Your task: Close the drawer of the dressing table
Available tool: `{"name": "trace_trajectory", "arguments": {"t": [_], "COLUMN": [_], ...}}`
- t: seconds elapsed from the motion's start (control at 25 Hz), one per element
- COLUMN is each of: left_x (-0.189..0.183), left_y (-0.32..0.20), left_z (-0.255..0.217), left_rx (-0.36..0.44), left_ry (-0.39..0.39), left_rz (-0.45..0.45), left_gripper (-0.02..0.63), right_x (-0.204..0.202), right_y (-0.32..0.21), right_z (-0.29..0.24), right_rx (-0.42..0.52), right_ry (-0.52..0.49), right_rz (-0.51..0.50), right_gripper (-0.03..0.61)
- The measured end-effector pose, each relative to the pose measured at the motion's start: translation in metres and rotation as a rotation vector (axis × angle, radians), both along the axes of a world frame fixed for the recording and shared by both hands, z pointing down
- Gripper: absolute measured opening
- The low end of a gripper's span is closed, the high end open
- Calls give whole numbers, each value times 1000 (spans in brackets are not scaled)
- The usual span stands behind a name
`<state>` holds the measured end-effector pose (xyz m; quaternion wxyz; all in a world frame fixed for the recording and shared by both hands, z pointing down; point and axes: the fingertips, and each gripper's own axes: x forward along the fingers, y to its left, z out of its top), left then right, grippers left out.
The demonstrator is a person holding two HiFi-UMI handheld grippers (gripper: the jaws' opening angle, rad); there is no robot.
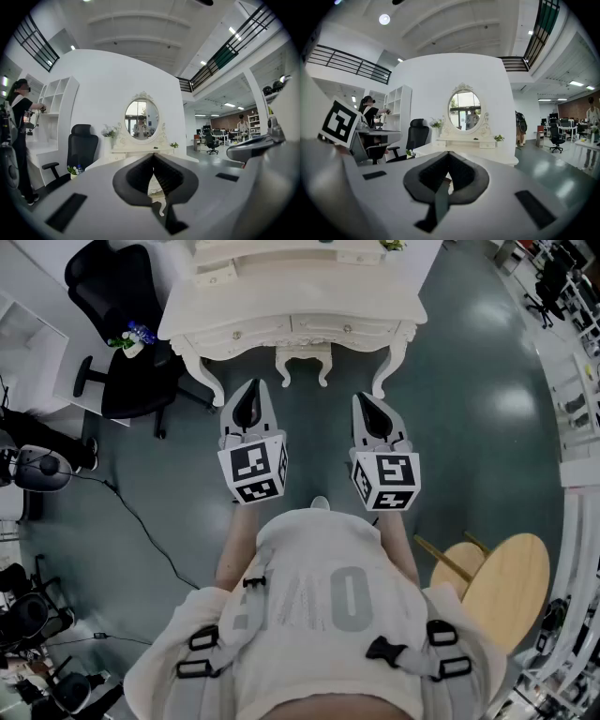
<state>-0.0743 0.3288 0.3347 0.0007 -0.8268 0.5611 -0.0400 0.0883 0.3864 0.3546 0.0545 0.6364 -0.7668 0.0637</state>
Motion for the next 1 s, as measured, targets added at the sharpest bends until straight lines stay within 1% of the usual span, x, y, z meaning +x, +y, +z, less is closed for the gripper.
{"name": "trace_trajectory", "arguments": {"t": [0.16,0.36,0.48,0.6,0.8,0.88,1.0], "left_x": [4,5,4,1,-7,-5,3], "left_y": [-4,-10,-12,-9,-14,-22,-42], "left_z": [6,11,13,16,22,22,19], "left_rx": [1,2,-8,-23,-39,-27,8], "left_ry": [5,-4,-3,10,41,51,45], "left_rz": [18,4,-2,-8,-39,-37,-27], "left_gripper": [18,18,18,18,18,18,18], "right_x": [1,2,2,-1,-8,-6,2], "right_y": [-5,-12,-14,-15,-17,-22,-36], "right_z": [7,11,16,20,28,31,35], "right_rx": [-8,-14,-29,-43,-60,-59,-59], "right_ry": [-6,-13,-41,-80,-62,-60,-72], "right_rz": [-8,-22,-32,-41,-82,-87,-78], "right_gripper": [9,8,9,9,9,9,9]}}
